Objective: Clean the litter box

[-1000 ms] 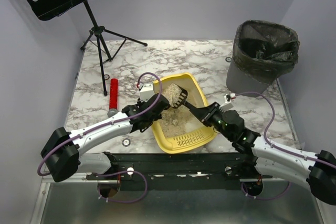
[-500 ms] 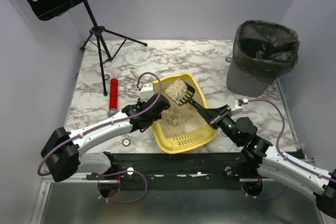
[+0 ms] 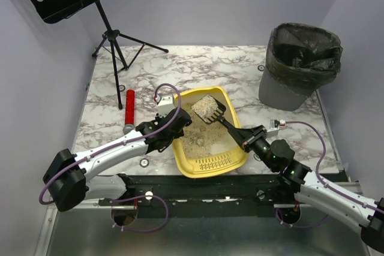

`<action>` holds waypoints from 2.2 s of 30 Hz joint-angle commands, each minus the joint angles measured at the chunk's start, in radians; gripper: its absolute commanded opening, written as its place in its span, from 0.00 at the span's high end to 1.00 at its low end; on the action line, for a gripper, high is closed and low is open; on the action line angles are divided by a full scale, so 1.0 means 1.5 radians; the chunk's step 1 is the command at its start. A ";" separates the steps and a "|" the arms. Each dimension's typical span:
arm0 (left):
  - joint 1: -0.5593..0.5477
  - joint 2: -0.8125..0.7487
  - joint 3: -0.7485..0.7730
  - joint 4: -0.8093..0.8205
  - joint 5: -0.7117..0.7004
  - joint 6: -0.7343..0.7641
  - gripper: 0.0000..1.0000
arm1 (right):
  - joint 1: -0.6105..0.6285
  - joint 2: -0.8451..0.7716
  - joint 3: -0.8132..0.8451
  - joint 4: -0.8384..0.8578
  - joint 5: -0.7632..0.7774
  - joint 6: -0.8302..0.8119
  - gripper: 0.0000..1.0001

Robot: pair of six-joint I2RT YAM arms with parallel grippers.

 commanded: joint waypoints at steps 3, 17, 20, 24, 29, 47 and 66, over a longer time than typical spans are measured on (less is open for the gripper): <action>-0.001 -0.018 0.011 0.042 0.018 -0.010 0.55 | 0.003 0.008 -0.017 0.168 -0.025 -0.036 0.99; 0.009 0.005 0.030 0.048 0.010 0.019 0.55 | 0.003 -0.096 -0.049 0.111 0.034 -0.030 0.99; 0.010 0.002 0.030 0.047 0.010 0.029 0.56 | 0.003 -0.120 -0.010 -0.005 -0.009 -0.040 0.99; 0.011 -0.002 0.030 0.047 0.014 0.026 0.56 | 0.003 -0.098 -0.042 0.106 -0.022 -0.031 1.00; 0.013 -0.006 0.022 0.065 0.026 0.033 0.56 | 0.003 -0.027 -0.021 0.088 -0.049 -0.017 0.99; 0.016 -0.013 0.024 0.053 0.022 0.034 0.55 | 0.004 -0.185 -0.079 -0.025 0.002 0.086 0.99; 0.017 -0.022 0.016 0.064 0.040 0.043 0.54 | 0.004 -0.161 0.019 -0.173 -0.100 0.002 0.99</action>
